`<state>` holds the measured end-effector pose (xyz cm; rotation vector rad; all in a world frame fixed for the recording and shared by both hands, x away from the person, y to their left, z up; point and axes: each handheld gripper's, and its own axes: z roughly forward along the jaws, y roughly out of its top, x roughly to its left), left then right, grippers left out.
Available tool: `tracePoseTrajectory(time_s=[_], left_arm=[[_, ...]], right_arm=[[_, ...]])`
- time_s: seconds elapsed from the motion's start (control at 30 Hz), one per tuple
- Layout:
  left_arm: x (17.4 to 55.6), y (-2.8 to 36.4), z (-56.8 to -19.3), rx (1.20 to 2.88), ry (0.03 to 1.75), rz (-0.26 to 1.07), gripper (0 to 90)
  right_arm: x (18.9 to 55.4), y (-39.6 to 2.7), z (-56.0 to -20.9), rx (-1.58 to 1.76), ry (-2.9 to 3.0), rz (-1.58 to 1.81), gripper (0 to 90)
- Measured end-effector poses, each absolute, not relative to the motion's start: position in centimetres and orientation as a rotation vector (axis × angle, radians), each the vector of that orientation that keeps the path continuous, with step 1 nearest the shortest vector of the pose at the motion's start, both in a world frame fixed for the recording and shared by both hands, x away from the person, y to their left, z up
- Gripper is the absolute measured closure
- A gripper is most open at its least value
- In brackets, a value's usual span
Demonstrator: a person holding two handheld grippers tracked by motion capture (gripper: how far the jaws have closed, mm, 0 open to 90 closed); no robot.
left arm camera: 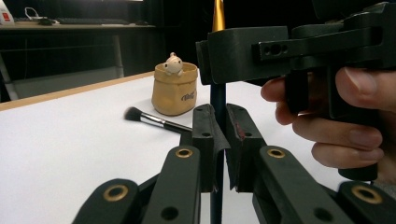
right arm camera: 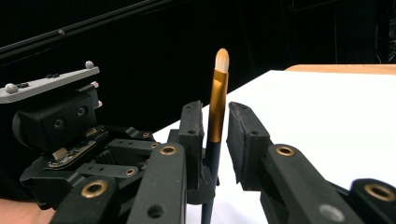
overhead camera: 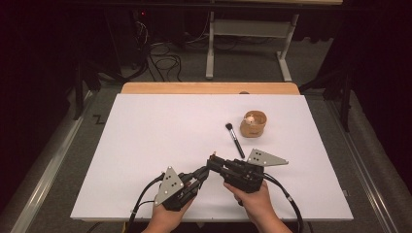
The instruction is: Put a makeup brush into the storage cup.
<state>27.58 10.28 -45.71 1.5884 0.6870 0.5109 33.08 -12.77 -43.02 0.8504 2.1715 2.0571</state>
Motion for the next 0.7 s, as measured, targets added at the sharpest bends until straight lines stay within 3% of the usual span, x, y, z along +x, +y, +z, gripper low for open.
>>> tracePoseTrajectory(time_s=[0.7], left_arm=[[27.67, 10.2, -45.72, 1.597, 0.693, 0.495, 82.9]], right_arm=[[32.96, -12.79, -42.98, 0.831, 2.179, 2.037, 85.5]])
